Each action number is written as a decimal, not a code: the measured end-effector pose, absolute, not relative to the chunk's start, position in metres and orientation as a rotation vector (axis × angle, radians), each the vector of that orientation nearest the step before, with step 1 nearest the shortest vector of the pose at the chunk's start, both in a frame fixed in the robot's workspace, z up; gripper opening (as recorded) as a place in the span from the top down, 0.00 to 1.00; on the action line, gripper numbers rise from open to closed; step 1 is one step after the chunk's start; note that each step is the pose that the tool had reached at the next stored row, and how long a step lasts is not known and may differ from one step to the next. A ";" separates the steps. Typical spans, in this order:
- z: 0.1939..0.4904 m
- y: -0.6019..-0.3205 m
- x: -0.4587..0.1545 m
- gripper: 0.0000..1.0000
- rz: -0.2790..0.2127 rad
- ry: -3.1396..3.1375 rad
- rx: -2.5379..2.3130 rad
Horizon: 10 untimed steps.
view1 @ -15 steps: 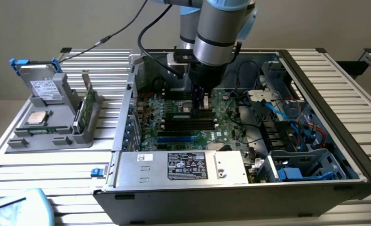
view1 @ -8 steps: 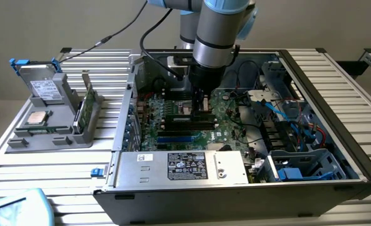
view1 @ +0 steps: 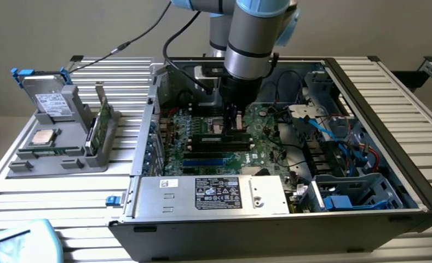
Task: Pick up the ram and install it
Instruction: 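Insert the ram into the slot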
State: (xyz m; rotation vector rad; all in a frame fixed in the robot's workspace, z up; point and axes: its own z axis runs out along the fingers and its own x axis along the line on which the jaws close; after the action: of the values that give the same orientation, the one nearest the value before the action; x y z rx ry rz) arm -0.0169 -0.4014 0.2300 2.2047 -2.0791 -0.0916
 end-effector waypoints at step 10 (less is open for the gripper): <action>0.229 -0.405 -0.017 0.86 -0.092 -2.079 2.205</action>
State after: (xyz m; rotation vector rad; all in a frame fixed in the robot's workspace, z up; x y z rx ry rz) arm -0.0169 -0.4049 0.2293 2.2049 -2.0792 -0.0916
